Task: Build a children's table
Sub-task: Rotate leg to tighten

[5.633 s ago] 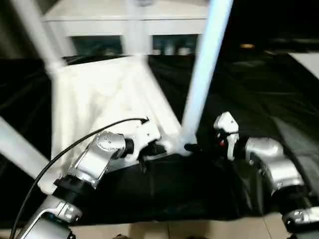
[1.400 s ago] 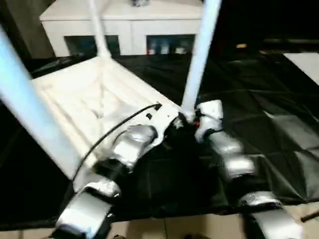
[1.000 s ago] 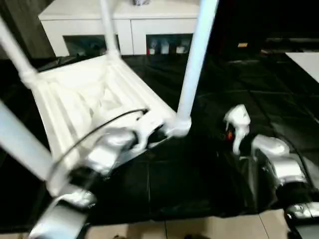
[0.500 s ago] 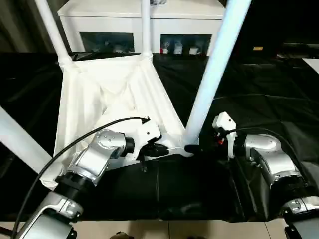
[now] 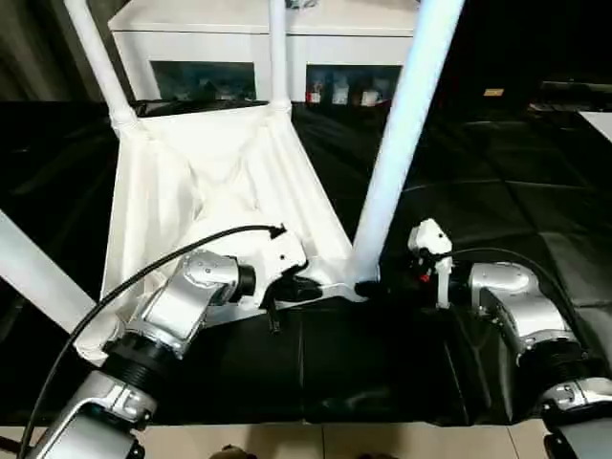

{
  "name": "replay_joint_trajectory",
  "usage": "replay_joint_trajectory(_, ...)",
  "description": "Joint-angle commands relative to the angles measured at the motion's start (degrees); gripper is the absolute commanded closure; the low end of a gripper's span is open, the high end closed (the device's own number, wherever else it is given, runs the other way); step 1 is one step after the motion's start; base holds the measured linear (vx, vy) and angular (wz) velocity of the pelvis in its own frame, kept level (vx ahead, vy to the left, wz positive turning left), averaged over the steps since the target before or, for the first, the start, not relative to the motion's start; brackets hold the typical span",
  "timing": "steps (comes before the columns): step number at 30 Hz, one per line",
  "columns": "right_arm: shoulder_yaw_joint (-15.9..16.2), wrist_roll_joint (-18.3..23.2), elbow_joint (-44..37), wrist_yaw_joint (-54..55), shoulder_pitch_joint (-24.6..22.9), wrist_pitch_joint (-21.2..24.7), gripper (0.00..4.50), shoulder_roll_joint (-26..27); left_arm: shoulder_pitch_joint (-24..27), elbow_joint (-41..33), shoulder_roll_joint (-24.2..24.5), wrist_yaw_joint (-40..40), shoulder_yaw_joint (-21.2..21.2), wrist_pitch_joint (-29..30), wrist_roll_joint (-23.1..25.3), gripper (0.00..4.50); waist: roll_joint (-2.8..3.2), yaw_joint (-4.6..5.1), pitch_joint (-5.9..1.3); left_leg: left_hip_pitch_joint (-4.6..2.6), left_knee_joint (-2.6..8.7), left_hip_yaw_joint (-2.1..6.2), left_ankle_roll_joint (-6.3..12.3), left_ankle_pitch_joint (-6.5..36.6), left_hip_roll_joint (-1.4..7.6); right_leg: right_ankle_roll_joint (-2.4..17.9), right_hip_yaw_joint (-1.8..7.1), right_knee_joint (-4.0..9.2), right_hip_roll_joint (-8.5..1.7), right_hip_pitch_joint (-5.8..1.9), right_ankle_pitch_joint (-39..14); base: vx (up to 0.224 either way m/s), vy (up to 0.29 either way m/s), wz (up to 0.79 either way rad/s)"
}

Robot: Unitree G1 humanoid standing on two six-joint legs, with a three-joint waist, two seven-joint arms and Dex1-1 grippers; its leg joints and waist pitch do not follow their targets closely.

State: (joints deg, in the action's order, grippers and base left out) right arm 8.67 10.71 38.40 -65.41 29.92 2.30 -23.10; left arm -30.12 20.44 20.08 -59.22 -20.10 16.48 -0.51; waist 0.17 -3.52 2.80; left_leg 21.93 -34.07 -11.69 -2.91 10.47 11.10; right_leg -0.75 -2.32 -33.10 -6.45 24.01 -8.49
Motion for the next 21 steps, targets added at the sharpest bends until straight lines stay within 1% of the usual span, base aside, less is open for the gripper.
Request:
replay_joint_trajectory(1, -0.76, 0.52, -0.58, 0.05, 0.02, -0.32, 1.83, 0.58, 0.72, -0.79, -0.19, -1.05, -1.67, 0.15, 0.22, 4.50, -0.37, -0.06, -4.13, -1.19, 4.07, 0.51, 4.25, 11.07, 1.78, 16.12, 0.92, 2.14, -1.12, -2.88, -7.67, 0.000, 0.000, 0.00)
replay_joint_trajectory(2, -0.64, -0.01, -0.39, 0.84, 0.02, -1.36, 1.83, 0.60, 0.81, -0.84, -0.17, -1.13, -1.70, 0.11, 0.21, 4.50, -0.25, -0.05, -4.15, -1.22, 4.04, 0.51, 4.28, 10.90, 1.78, 16.20, 0.93, 2.11, -1.12, -2.86, -7.43, 0.000, 0.000, 0.00)
replay_joint_trajectory(4, -0.85, -0.41, 0.09, 1.87, 0.28, -2.34, 1.83, 0.81, 0.86, -0.86, -0.20, -1.17, -1.76, 0.06, 0.24, 4.50, -0.27, -0.01, -4.13, -1.18, 4.03, 0.51, 4.17, 11.10, 1.75, 16.19, 0.94, 2.15, -1.18, -2.87, -7.69, 0.000, 0.000, 0.00)
replay_joint_trajectory(5, -1.07, 0.02, 0.27, 1.42, 0.51, -1.91, 1.83, 0.97, 0.81, -0.77, -0.23, -1.18, -1.79, -0.01, 0.29, 4.50, -0.22, 0.02, -4.11, -1.20, 4.06, 0.51, 4.15, 11.35, 1.74, 16.13, 0.93, 2.20, -1.14, -2.85, -7.95, 0.000, 0.000, 0.00)
replay_joint_trajectory(6, -1.19, 0.37, 0.32, 0.89, 0.64, -1.45, 1.28, 1.05, 0.76, -0.67, -0.26, -1.20, -1.80, -0.07, 0.32, 4.50, -0.12, 0.05, -4.09, -1.21, 4.08, 0.52, 3.99, 11.83, 1.74, 16.11, 0.93, 2.27, -1.14, -2.87, -8.30, 0.000, 0.000, 0.00)
replay_joint_trajectory(7, -1.21, 0.43, 0.33, 0.78, 0.66, -1.36, 1.14, 1.07, 0.75, -0.65, -0.26, -1.20, -1.81, -0.08, 0.33, 4.50, -0.16, 0.06, -4.13, -1.25, 4.08, 0.54, 3.86, 12.04, 1.76, 16.13, 0.92, 2.23, -1.10, -2.87, -8.25, 0.000, 0.000, 0.00)
replay_joint_trajectory(8, -1.16, 0.38, 0.40, 0.68, 0.82, -1.32, 1.14, 1.10, 0.60, -0.48, -0.29, -1.24, -1.85, -0.20, 0.41, 4.50, -0.02, 0.05, -4.11, -1.23, 4.10, 0.57, 3.77, 12.18, 1.75, 16.13, 0.91, 2.23, -1.11, -2.89, -8.28, 0.000, 0.000, 0.00)
replay_joint_trajectory(9, -1.17, 0.37, 0.44, 0.57, 0.92, -1.16, 1.06, 1.21, 0.41, -0.29, -0.34, -1.26, -1.90, -0.27, 0.50, 4.50, -0.04, 0.09, -4.13, -1.25, 4.12, 0.58, 3.69, 12.36, 1.77, 16.10, 0.89, 2.22, -1.07, -2.88, -8.20, 0.000, 0.000, 0.00)
replay_joint_trajectory(11, -0.78, -0.87, 0.74, 1.82, 1.12, -2.48, 0.79, 1.40, 0.07, -0.01, -0.43, -1.23, -1.96, -0.34, 0.64, 4.50, -0.08, 0.04, -4.19, -1.27, 4.07, 0.59, 3.68, 12.01, 1.77, 16.23, 0.89, 2.11, -1.11, -2.88, -7.57, 0.000, 0.000, 0.00)
replay_joint_trajectory(12, -0.55, -1.32, 0.94, 2.16, 1.20, -3.16, 0.79, 1.49, -0.01, 0.00, -0.44, -1.25, -1.94, -0.32, 0.68, 4.50, -0.04, -0.01, -4.22, -1.34, 4.03, 0.57, 3.71, 11.73, 1.77, 16.37, 0.90, 2.07, -1.10, -2.81, -7.11, 0.000, 0.000, 0.00)
replay_joint_trajectory(15, -0.55, -1.47, 1.58, 2.45, 1.49, -3.68, 0.79, 1.88, -0.07, 0.10, -0.35, -1.23, -1.84, -0.40, 0.79, 4.50, 0.05, -0.12, -4.30, -1.31, 3.96, 0.57, 4.00, 10.70, 1.70, 16.78, 0.85, 1.86, -1.04, -2.95, -5.37, 0.000, 0.000, 0.00)
replay_joint_trajectory(20, -0.82, -1.28, 2.17, 2.58, 1.90, -3.24, 0.79, 2.49, 0.08, 0.06, -0.01, -1.36, -1.76, -0.52, 0.87, 4.50, 0.07, -0.06, -4.25, -1.30, 4.00, 0.58, 3.94, 11.45, 1.71, 16.73, 0.84, 1.93, -1.07, -3.01, -6.14, 0.000, 0.000, 0.00)
replay_joint_trajectory(21, -0.80, -1.26, 2.25, 2.53, 1.95, -3.22, 0.79, 2.56, 0.05, 0.10, 0.07, -1.39, -1.76, -0.55, 0.91, 4.50, -0.02, -0.07, -4.27, -1.29, 3.94, 0.57, 3.96, 11.33, 1.70, 16.74, 0.86, 1.89, -1.07, -3.01, -6.01, 0.000, 0.000, 0.00)
